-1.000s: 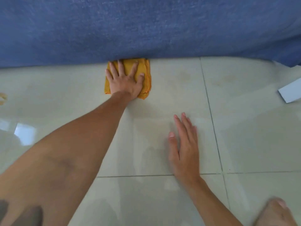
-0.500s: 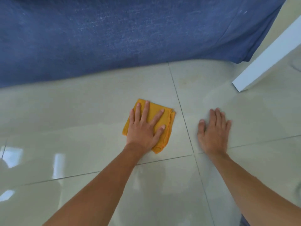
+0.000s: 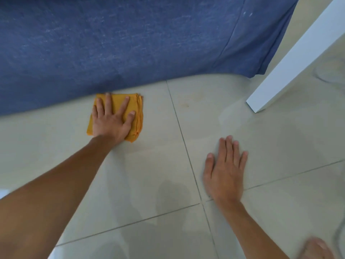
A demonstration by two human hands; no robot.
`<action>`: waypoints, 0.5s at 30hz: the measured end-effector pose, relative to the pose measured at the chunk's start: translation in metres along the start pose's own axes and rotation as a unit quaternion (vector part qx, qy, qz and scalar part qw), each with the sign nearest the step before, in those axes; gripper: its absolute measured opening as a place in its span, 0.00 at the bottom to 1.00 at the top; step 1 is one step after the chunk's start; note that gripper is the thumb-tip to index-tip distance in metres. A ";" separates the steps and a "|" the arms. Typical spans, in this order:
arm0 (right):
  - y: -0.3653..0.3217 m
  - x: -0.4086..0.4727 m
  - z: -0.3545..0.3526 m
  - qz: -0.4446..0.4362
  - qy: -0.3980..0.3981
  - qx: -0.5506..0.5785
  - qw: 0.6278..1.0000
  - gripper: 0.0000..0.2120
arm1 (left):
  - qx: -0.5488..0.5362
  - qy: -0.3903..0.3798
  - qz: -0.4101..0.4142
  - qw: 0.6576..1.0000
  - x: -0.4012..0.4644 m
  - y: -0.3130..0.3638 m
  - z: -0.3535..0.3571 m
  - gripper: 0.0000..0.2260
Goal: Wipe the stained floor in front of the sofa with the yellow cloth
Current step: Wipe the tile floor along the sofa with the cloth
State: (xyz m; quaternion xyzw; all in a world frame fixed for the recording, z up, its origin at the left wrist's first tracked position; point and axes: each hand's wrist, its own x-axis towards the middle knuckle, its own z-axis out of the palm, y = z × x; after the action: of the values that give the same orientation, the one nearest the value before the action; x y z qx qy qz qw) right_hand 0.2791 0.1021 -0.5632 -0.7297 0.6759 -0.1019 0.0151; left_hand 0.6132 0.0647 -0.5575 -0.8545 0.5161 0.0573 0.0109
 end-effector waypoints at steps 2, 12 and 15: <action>0.000 0.000 0.002 -0.002 0.001 0.011 1.000 0.28 | 0.007 0.000 0.034 0.999 0.029 0.048 -0.001 0.29; 0.029 0.010 -0.022 0.113 0.105 0.345 0.926 0.21 | 0.003 -0.048 0.250 0.967 -0.037 0.203 0.007 0.29; 0.053 0.019 -0.025 0.090 0.109 0.251 0.958 0.20 | -0.001 -0.049 0.314 0.948 -0.107 0.181 0.009 0.28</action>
State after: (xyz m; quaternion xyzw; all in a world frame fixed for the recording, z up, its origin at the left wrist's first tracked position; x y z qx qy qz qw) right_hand 0.2239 0.0820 -0.5447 -0.6231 0.6888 -0.3457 0.1331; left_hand 0.4034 0.0755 -0.5477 -0.6457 0.7569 0.0998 0.0167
